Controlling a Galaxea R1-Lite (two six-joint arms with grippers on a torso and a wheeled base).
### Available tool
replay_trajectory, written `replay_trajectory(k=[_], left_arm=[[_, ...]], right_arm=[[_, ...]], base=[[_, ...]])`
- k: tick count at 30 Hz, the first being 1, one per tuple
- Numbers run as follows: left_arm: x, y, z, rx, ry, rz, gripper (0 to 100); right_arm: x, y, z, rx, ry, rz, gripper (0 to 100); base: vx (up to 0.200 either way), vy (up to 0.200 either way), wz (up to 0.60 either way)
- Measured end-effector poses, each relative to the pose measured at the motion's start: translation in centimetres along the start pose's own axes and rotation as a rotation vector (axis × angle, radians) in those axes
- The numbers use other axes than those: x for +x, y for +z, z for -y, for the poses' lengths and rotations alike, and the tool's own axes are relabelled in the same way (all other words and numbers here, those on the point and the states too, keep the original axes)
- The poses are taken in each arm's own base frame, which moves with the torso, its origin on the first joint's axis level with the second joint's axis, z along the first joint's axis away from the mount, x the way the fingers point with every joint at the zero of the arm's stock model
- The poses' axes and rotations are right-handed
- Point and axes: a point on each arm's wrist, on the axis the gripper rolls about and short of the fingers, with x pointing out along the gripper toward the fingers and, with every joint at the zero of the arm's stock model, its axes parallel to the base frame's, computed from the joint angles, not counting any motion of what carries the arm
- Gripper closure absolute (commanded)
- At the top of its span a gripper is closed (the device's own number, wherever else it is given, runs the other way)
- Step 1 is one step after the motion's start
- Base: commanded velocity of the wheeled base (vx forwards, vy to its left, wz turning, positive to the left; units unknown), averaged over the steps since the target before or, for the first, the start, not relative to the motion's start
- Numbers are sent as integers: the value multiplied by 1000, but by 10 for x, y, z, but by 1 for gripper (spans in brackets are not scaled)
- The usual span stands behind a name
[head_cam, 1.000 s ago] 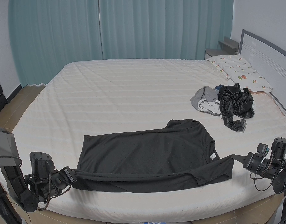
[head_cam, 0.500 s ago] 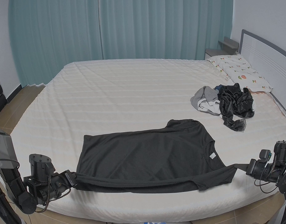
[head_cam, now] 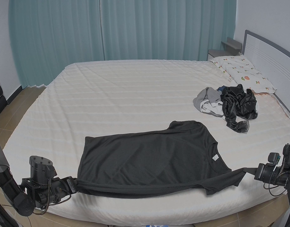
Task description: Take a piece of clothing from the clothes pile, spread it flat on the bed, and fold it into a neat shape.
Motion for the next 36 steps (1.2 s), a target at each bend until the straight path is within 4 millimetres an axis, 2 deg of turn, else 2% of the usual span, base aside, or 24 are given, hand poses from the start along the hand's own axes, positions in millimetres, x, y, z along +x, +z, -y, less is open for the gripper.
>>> replay_trajectory(k=[3,9,16,25,36], left_arm=[[7,3,2,-3,2,2,100],[28,14,6,-23,11,21,100],[59,31,3,-71,43,49,100],[83,39,1,-131,55,63,100],[105,39,-1,-143,72,51,100]], right_arm=[[4,1,0,-3,6,-8,100],[25,16,3,-18,20,-4,100],[66,34,7,-47,43,-12,100],[102,38,9,-61,29,-23,100],[125,40,18,-45,15,-23,100]], base=[[0,0,0],[0,0,0],[0,0,0],[0,0,0],[0,0,0]])
